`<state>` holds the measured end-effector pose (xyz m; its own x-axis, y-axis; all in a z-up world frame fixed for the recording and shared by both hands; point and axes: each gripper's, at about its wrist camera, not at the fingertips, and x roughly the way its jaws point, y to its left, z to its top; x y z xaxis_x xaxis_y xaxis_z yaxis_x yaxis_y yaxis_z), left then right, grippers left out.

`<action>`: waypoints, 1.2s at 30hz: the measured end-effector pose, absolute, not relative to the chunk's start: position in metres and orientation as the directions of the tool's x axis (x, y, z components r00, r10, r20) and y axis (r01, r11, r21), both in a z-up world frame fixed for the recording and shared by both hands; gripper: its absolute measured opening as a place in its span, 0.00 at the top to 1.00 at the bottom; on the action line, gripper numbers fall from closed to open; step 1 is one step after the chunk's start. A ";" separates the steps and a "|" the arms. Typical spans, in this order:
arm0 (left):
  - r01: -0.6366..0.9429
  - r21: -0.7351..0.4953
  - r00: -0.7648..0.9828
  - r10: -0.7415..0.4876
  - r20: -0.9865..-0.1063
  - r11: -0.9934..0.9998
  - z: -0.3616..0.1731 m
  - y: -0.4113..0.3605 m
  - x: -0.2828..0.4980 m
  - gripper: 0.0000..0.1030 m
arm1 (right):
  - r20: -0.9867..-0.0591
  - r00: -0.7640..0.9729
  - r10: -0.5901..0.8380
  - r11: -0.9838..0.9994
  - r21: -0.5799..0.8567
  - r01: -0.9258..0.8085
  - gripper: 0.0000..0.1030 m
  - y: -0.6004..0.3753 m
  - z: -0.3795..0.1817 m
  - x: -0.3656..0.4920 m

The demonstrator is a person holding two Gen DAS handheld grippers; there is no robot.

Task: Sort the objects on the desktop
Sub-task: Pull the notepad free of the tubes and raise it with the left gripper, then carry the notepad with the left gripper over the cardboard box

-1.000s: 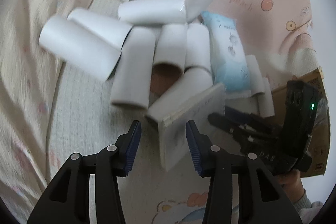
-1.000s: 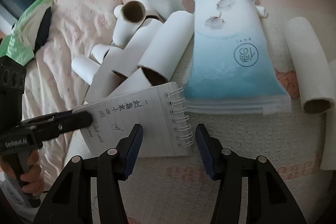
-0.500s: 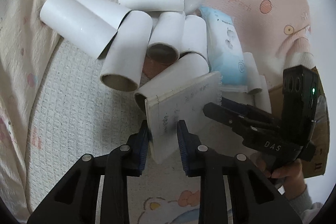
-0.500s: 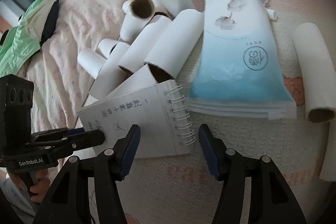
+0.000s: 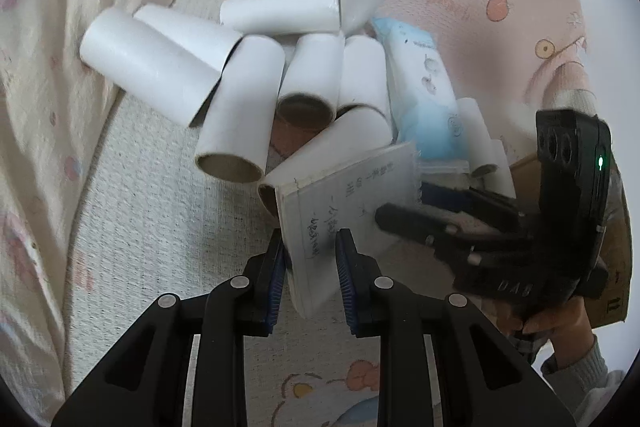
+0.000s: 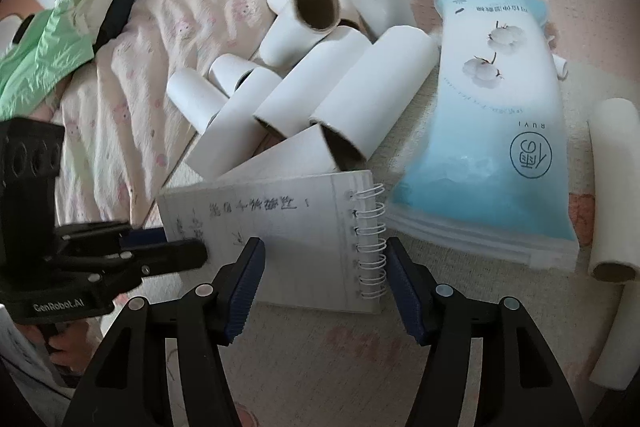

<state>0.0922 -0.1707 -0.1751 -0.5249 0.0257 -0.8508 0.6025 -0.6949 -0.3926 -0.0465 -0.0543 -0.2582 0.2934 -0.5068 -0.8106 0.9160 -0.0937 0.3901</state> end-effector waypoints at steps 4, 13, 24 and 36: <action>0.586 -0.389 -0.543 0.012 -0.840 -0.711 -0.162 -0.170 0.093 0.73 | -0.812 0.259 -0.523 -0.117 0.369 0.922 0.42 -0.043 -0.248 -0.039; 0.516 -0.350 -0.605 -0.042 -0.795 -0.782 -0.120 -0.155 0.088 0.73 | -0.779 0.154 -0.607 -0.159 0.309 0.938 0.42 -0.016 -0.209 -0.038; 0.416 -0.346 -0.695 -0.049 -0.717 -0.841 -0.068 -0.130 0.066 0.71 | -0.724 0.030 -0.689 -0.226 0.254 0.940 0.42 0.024 -0.151 -0.054; 0.239 -0.298 -0.795 -0.010 -0.606 -0.924 -0.006 -0.091 0.030 0.70 | -0.636 -0.131 -0.761 -0.331 0.205 0.921 0.42 0.085 -0.092 -0.078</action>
